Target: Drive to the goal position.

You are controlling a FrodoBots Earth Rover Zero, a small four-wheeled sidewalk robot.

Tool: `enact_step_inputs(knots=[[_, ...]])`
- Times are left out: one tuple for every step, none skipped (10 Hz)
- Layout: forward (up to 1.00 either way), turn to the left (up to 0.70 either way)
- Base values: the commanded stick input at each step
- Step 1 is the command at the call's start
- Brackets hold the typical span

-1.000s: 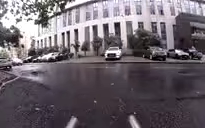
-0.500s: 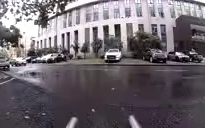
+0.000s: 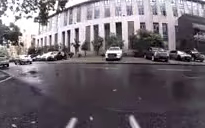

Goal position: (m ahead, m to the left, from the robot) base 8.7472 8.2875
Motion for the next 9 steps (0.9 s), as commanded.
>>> enact_step_inputs(knots=[[0.45,0.24],[0.45,0.0],[0.45,0.0],[0.45,0.0],[0.45,0.0],[0.45,0.0],[0.45,0.0],[0.45,0.0],[0.45,0.0]])
